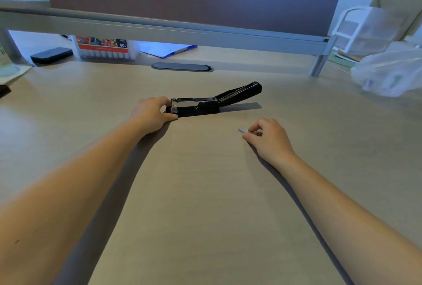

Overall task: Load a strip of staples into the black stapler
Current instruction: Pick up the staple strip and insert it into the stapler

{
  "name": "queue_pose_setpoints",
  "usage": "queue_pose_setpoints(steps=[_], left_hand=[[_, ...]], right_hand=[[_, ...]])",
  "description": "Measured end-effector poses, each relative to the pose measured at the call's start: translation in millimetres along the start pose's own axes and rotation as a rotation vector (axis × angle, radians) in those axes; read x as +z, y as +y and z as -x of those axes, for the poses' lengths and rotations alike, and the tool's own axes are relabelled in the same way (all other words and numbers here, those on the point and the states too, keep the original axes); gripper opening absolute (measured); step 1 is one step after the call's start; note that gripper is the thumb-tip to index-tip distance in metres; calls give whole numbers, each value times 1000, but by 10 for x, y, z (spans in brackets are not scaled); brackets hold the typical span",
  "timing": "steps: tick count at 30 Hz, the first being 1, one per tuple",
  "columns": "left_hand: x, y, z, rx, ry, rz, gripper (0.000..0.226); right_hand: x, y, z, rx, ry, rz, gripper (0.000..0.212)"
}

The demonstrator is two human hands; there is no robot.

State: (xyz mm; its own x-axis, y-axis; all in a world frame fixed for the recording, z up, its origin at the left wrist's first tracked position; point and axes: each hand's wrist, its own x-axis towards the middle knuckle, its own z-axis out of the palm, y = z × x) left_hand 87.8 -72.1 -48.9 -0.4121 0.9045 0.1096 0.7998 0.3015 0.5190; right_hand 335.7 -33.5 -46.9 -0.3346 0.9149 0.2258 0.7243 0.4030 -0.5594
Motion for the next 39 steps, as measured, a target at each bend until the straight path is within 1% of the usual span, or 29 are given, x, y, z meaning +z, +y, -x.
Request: queue_pose_setpoints(steps=[3, 7, 12, 16, 21, 28, 31, 39], left_hand=[[-6, 30, 105, 3, 7, -10, 34], [-49, 48, 322, 22, -16, -36, 36], [-166, 73, 706, 60, -53, -9, 34], [-232, 95, 994, 94, -87, -50, 36], [-263, 85, 1206, 136, -88, -28, 37], [-282, 18, 1317, 181, -117, -55, 38], [-280, -5, 1350, 187, -118, -49, 40], [-265, -67, 1331, 196, -125, -44, 43]], right_hand=[[-1, -8, 31, -40, -8, -28, 16], [-43, -162, 135, -165, -16, -212, 13], [-64, -454, 257, -260, -17, -352, 14], [-21, -675, 357, -349, -43, -343, 13], [74, -826, 416, -442, -117, -229, 17], [69, -883, 499, -397, -227, -215, 19], [79, -898, 542, -407, -267, -183, 19], [78, -905, 549, -404, -291, -187, 16]])
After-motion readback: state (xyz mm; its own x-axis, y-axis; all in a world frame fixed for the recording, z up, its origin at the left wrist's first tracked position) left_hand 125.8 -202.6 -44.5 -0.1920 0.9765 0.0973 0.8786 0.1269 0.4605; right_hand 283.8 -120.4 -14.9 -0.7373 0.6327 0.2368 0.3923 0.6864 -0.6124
